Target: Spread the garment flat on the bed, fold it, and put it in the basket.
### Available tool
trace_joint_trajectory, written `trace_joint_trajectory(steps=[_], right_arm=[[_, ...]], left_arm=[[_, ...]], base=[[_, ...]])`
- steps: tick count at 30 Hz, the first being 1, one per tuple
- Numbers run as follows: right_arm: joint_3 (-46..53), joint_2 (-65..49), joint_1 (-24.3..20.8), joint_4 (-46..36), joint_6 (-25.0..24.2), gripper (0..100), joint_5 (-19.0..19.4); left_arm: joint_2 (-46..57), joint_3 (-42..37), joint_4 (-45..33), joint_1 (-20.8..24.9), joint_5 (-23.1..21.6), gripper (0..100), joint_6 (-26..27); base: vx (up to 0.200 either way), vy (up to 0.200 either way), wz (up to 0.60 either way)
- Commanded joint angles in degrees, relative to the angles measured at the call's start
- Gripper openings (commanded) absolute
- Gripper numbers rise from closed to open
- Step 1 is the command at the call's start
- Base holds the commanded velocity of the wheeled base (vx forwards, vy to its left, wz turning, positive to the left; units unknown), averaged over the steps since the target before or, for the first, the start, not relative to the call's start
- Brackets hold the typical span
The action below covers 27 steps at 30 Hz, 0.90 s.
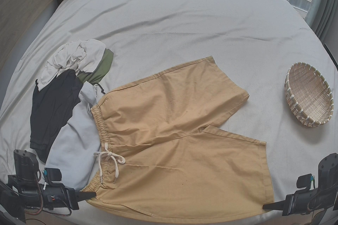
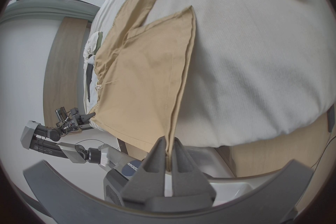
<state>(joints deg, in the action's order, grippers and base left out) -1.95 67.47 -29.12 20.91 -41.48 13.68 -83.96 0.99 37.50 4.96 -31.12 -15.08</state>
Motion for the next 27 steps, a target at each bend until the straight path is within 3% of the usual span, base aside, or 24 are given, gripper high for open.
trace_joint_trajectory(steps=[1, 5, 13, 27], right_arm=[[-1.83, -1.91, 0.38, 0.19, 0.00, 0, -0.05], [-8.07, -3.75, 3.28, 0.27, -0.09, 0, 0.30], [-21.08, -4.19, 5.92, 0.19, -0.35, 0, 1.09], [-38.92, 8.55, 12.51, 3.09, -0.35, 0, 4.16]], left_arm=[[0.90, -0.28, 0.47, -0.30, -0.08, 0, -0.13], [2.04, 2.79, 4.34, -0.57, -0.61, 0, -1.80], [3.27, 11.05, 15.85, 0.05, -0.08, 0, -11.90], [0.72, 19.93, 16.64, 1.89, 5.28, 0, -16.74]], base=[[0.000, 0.000, 0.00], [0.000, 0.000, 0.00], [0.000, 0.000, 0.00], [0.000, 0.000, 0.00]])
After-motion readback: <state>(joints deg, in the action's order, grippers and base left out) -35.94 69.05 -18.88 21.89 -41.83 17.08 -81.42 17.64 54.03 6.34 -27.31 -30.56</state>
